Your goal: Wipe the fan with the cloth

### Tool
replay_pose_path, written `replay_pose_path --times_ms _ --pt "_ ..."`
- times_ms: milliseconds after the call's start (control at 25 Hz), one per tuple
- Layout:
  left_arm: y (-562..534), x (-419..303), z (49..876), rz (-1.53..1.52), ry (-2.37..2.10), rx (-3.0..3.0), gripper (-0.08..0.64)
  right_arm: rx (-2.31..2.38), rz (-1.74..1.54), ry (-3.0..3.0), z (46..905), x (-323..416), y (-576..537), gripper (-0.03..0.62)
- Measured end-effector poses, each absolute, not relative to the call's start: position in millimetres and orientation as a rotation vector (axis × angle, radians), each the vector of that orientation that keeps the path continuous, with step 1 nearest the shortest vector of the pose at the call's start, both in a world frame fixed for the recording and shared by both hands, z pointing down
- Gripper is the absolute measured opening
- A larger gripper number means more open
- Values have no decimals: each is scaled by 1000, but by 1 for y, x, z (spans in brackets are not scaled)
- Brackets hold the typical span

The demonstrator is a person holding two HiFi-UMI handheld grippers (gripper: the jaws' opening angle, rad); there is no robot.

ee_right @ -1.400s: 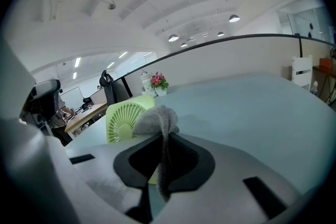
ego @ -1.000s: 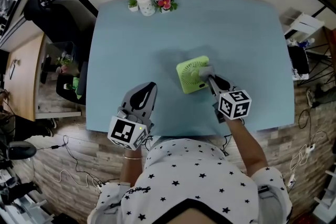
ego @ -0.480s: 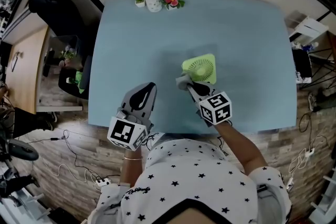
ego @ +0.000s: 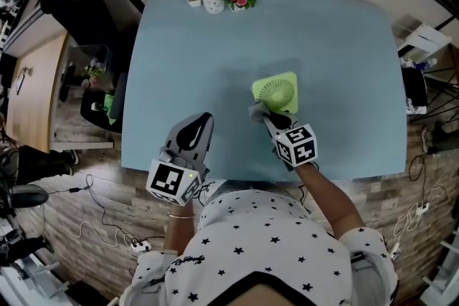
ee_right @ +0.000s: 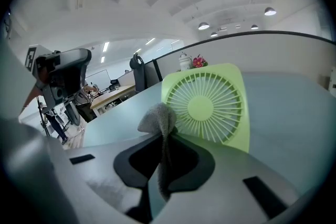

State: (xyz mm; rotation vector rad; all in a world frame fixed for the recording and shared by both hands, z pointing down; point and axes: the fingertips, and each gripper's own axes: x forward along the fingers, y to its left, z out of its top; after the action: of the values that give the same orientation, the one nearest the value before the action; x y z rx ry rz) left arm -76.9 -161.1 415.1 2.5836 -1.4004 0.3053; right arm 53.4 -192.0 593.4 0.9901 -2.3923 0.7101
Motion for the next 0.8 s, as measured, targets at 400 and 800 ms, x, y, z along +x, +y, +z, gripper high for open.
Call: replay_pose_path --times_ms 400,800 --pt "-167 -62 415 300 -1361 2610 34 1082 720 -2375 591 82 -204 28" --pt "-173 -48 411 305 -1319 2641 34 1233 752 -2302 594 134 -219 28"
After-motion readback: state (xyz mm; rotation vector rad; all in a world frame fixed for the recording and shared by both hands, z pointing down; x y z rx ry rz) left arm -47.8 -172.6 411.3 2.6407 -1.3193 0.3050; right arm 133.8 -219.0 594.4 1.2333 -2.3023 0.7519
